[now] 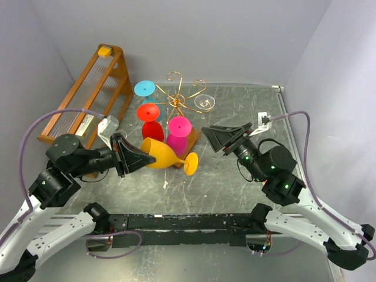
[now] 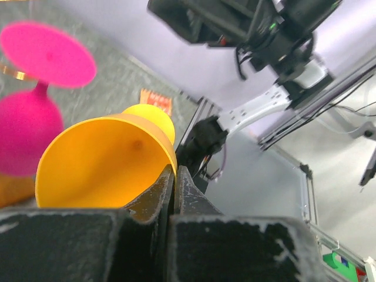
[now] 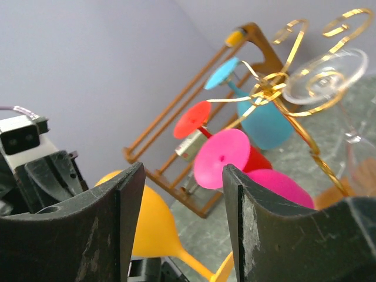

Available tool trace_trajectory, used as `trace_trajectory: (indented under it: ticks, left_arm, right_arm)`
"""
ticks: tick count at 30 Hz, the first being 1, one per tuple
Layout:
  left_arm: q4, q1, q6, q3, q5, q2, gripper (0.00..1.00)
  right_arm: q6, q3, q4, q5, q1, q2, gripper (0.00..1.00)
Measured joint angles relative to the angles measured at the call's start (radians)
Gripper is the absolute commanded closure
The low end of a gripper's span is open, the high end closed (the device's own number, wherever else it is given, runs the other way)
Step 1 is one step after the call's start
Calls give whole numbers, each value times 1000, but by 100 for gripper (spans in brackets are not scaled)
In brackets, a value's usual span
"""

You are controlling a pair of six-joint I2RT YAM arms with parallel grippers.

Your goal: Place the wine glass upside down on the wine glass rack

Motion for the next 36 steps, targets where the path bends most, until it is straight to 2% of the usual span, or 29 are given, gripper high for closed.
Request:
trace_trajectory:
  ticks: [7, 16, 24, 32, 36]
  left_arm:
    - [196, 0, -59, 51, 31, 2, 93]
    - [391, 0, -71, 60, -76, 3, 93]
    - [613, 0, -81, -19, -223, -9, 93]
    - [708, 0, -101, -29, -240, 44, 93]
    - [734, 0, -109, -29, -234, 64, 93]
  right_arm:
    - [-54, -2, 135, -125, 0, -45, 29]
    - [-98, -26, 306, -279, 0, -80, 27]
    - [-50, -6, 348, -335, 0, 29, 33]
    - [51, 15, 397, -337, 0, 129, 47]
    - [134, 15, 441, -316, 0, 166, 49]
